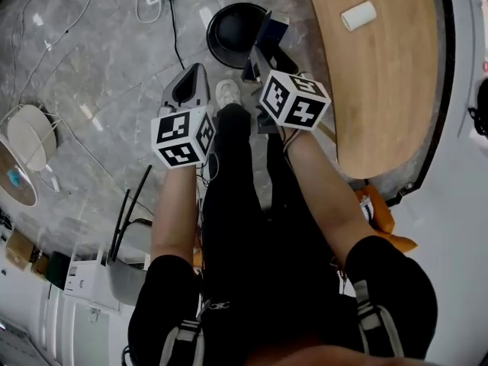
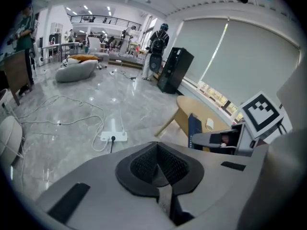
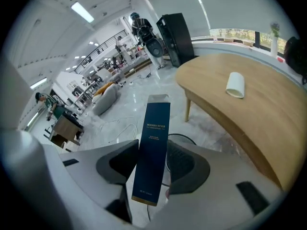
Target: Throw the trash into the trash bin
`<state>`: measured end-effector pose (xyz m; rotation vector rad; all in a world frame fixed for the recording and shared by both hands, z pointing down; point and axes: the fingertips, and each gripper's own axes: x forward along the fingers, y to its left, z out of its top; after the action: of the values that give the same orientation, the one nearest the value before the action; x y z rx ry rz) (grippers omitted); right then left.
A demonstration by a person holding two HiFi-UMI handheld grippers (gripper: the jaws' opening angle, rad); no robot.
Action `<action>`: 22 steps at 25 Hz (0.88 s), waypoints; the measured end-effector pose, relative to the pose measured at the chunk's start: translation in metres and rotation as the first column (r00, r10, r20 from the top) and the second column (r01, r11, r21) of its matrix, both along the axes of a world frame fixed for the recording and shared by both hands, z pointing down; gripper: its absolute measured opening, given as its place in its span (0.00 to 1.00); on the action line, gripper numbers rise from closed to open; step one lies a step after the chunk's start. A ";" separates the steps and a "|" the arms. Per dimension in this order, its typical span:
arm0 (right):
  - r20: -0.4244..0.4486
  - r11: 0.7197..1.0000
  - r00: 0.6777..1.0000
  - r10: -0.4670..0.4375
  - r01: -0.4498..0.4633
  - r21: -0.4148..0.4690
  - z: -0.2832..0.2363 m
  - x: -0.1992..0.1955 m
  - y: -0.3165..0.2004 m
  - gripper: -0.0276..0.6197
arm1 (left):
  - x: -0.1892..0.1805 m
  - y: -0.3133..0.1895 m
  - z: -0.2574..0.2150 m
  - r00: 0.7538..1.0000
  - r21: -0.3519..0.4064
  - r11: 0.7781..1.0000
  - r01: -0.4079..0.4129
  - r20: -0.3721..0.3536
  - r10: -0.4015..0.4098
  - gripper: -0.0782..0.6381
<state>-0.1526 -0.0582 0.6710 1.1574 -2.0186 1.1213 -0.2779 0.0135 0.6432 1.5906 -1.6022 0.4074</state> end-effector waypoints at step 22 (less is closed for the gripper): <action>-0.201 0.970 0.974 -0.107 0.058 -0.236 0.233 -0.021 0.001 0.33 | -0.014 0.015 0.090 0.998 -0.120 0.991 -0.055 -0.046 0.050 0.12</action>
<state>-0.1735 -0.0575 0.9040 1.0195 -1.7098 1.1051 -0.2915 0.0288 0.7335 1.5419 -1.4779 0.4866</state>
